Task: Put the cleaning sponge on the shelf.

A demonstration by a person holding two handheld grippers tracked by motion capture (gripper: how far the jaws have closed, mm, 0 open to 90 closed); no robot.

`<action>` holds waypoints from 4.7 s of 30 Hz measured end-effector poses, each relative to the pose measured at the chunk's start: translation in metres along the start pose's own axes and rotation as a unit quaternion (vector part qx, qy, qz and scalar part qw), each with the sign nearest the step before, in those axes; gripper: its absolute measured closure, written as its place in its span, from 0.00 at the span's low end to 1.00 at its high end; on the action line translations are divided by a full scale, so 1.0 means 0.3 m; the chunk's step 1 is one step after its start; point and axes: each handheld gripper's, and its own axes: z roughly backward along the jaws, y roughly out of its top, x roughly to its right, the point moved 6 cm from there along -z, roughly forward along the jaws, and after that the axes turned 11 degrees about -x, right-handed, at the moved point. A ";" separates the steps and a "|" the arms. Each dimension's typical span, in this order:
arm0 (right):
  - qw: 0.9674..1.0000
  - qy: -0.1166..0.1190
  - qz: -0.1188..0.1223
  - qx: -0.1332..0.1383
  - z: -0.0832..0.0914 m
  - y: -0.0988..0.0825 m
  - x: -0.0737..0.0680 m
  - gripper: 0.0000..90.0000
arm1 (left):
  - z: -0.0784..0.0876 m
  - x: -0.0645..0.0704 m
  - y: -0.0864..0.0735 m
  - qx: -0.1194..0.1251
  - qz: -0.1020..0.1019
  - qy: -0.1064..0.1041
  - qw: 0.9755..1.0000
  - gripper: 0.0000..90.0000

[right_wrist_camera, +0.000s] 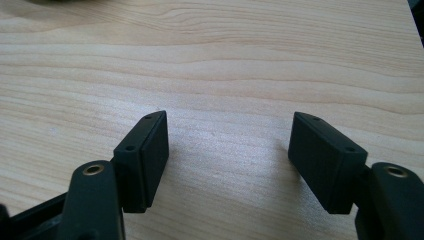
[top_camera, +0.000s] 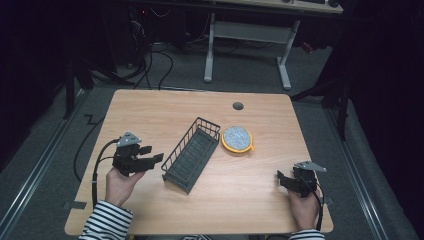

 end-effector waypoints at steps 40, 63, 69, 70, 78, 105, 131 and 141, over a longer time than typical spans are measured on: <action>1.000 0.015 0.018 0.002 -0.002 0.006 -0.017 0.41 | -0.162 -0.218 -0.242 -0.046 0.055 0.136 0.988 0.41; 0.996 0.083 0.020 -0.021 0.023 0.185 -0.112 0.47 | -0.180 -0.232 -0.274 -0.027 0.051 0.158 0.986 0.38; 0.995 0.096 0.033 -0.020 0.011 0.295 -0.156 0.44 | -0.180 -0.232 -0.274 -0.027 0.052 0.158 0.986 0.37; 0.995 0.096 0.033 -0.020 0.011 0.295 -0.156 0.44 | -0.180 -0.232 -0.274 -0.026 0.052 0.157 0.986 0.37; 0.993 0.106 0.034 -0.032 -0.028 0.406 -0.198 0.43 | -0.181 -0.233 -0.273 -0.026 0.052 0.155 0.986 0.37; 0.984 0.123 -0.017 -0.124 -0.248 0.496 -0.255 0.45 | -0.181 -0.233 -0.273 -0.026 0.052 0.155 0.986 0.36; 0.985 0.137 0.039 -0.096 -0.133 0.534 -0.256 0.91 | -0.180 -0.237 -0.273 -0.024 0.058 0.154 0.986 0.36; 0.987 0.147 0.046 -0.055 -0.009 0.562 -0.206 0.91 | -0.179 -0.237 -0.273 -0.026 0.057 0.154 0.986 0.35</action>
